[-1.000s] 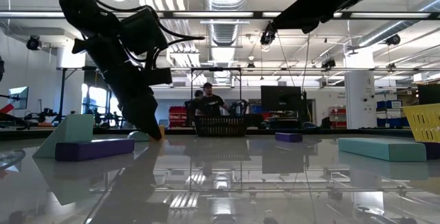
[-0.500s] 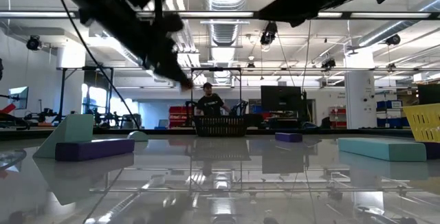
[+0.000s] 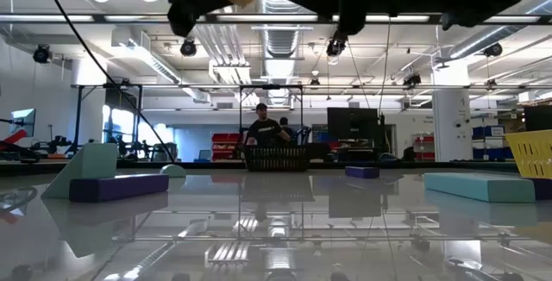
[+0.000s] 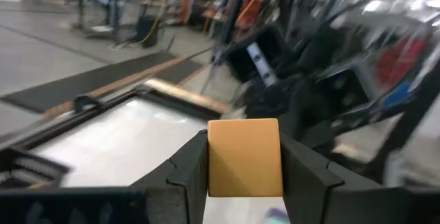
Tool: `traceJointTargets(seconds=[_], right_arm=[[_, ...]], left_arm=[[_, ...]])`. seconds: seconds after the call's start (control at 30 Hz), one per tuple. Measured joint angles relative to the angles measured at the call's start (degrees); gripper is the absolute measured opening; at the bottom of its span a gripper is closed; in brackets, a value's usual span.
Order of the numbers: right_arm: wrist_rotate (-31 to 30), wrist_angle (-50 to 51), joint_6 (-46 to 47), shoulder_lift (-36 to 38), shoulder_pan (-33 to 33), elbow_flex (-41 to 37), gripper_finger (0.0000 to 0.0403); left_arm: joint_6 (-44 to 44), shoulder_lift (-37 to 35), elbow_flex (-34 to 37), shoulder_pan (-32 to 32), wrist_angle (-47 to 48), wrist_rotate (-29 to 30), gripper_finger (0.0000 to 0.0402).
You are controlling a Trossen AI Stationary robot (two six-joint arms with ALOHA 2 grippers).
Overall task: Sort & place blocks by color
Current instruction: Put the yellow block into the black bin
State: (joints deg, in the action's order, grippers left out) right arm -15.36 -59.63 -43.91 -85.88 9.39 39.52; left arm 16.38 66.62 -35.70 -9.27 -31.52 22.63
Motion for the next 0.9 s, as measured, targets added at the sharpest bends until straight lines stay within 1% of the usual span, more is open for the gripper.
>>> traceJointTargets(seconds=[0.03,0.1,0.17,0.27,0.33,0.43,0.57,0.7,0.8,0.9], right_arm=[[-1.1,-2.54,-2.08,-1.02,0.47,0.1,0.0032],[-1.31,-7.08,-5.07,-2.63,0.83,0.57,0.0031],[-1.53,-9.88,-6.28,-4.05,0.78,1.6,0.0031],[-1.88,-8.79,-6.24,-5.38,0.7,3.62,0.0037],[-3.22,-7.32,-6.28,-5.99,0.74,4.93,0.005],[-5.41,-6.36,-6.84,-7.2,0.74,7.43,0.0084],[-7.65,-5.86,-8.84,-8.73,0.72,9.79,0.0141],[-7.73,-4.46,-10.76,-9.87,0.74,12.09,0.0194],[-7.32,-3.28,-11.41,-10.87,0.74,13.69,0.0222],[-7.26,-3.42,-12.5,-11.87,0.72,15.15,0.0239]], left_arm=[[0.92,-0.24,1.11,-0.5,-2.12,0.0,0.0126],[2.12,-0.28,2.89,-1.23,-7.44,-0.64,0.0126],[3.61,-0.28,4.7,-1.54,-11.65,-1.18,0.0126],[4.38,-0.26,6.51,-1.78,-16.35,-1.83,0.0127],[4.59,-0.26,7.45,-1.78,-18.43,-2.25,0.0127],[5.4,-0.23,8.1,-1.78,-19.46,-2.47,0.0127],[5.56,-0.19,8.04,-1.78,-19.54,-2.79,0.0127],[5.55,-0.17,8.06,-1.76,-19.53,-2.88,0.0127],[5.55,-0.17,8.08,-1.72,-19.53,-2.88,0.0127],[5.39,-0.17,8.08,-1.74,-19.45,-2.91,0.0127]])
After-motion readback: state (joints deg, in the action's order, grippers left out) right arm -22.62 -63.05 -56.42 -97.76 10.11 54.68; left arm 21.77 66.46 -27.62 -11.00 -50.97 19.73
